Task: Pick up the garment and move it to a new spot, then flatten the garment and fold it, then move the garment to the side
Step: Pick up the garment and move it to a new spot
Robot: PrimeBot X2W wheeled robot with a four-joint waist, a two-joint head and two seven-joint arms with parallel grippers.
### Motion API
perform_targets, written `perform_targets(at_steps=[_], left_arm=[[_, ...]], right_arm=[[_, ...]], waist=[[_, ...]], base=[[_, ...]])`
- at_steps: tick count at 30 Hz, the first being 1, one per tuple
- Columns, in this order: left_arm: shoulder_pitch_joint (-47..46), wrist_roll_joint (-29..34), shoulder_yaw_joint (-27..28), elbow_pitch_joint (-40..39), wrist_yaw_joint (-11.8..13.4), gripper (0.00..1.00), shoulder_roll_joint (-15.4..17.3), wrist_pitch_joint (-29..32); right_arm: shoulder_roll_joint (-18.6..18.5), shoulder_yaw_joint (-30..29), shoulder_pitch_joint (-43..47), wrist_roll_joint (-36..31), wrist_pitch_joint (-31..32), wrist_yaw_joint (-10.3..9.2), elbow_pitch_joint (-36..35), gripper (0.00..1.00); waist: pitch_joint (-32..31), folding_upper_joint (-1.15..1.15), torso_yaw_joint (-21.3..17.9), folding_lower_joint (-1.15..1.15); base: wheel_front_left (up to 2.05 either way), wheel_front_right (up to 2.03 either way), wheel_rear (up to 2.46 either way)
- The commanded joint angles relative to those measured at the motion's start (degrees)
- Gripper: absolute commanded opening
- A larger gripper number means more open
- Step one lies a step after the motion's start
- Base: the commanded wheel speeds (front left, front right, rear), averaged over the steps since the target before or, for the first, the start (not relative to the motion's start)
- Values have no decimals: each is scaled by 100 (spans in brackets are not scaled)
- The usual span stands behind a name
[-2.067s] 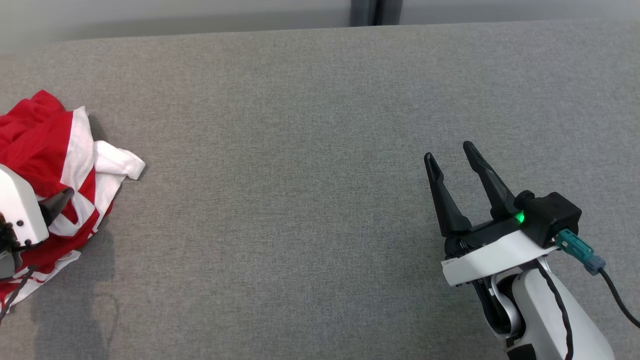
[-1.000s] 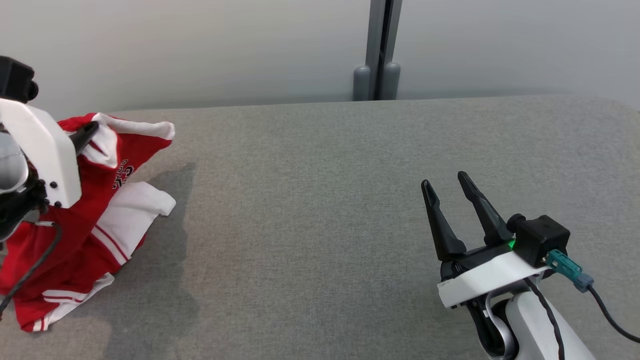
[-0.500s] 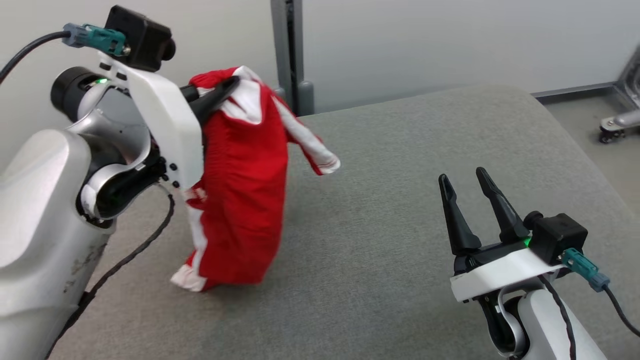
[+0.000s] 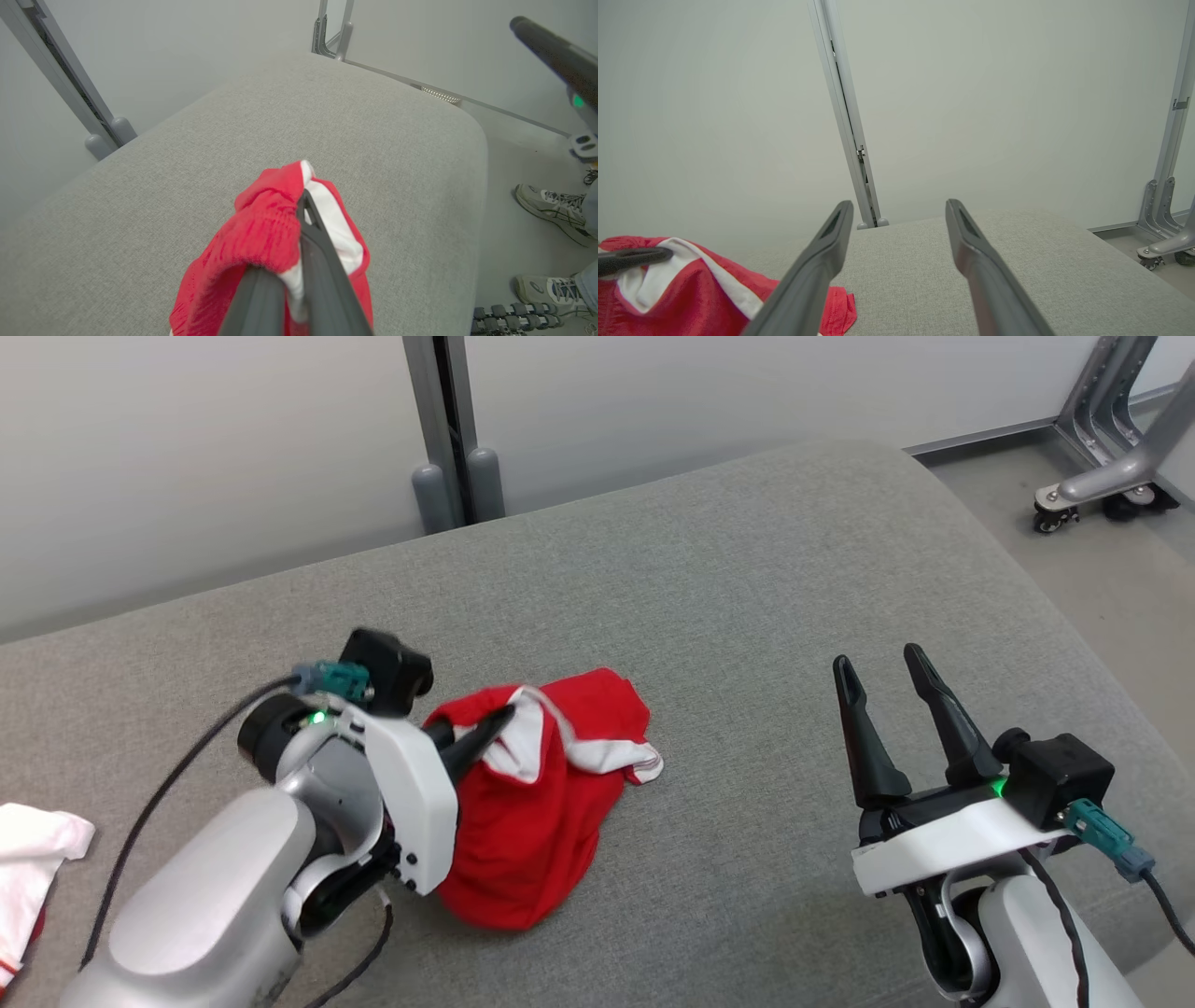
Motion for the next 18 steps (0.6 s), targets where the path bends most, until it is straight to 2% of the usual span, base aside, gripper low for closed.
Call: perform_targets(at_steps=[1,6,7,8,9,10,14,18], left_arm=[[30,54,26,129,-2,0,74,-114],[553,-145,-121,975,-4,0,-286,-603],[604,-209,-142,1103,-4,10,-342,-673],[653,-243,-165,1209,-4,42,-383,-746],[684,-254,-192,1301,-3,90,-433,-840],[706,-305,-226,1372,-3,100,-494,-925],[631,-446,-377,1508,-4,100,-614,-1147],[536,-508,-493,1487,-4,100,-489,-1217]], right_arm=[[-31,-31,3,-8,-28,13,-11,100],[-85,-9,-40,-34,-27,13,3,100],[-97,0,-45,-28,-27,12,7,100],[-107,16,-47,-21,-27,13,11,100],[-118,28,-42,-18,-27,13,19,100],[-132,52,-42,-16,-27,13,28,100],[-195,93,-26,-13,-27,12,61,100],[-207,109,28,-23,-28,13,86,100]], waist=[[43,0,70,0],[68,0,305,0],[59,0,358,0],[46,0,412,0],[29,0,471,0],[7,0,526,0],[-94,0,737,0],[-207,0,896,0]], base=[[0,0,0],[0,0,0],[0,0,0],[0,0,0],[0,0,0],[0,0,0],[0,0,0],[0,0,0]])
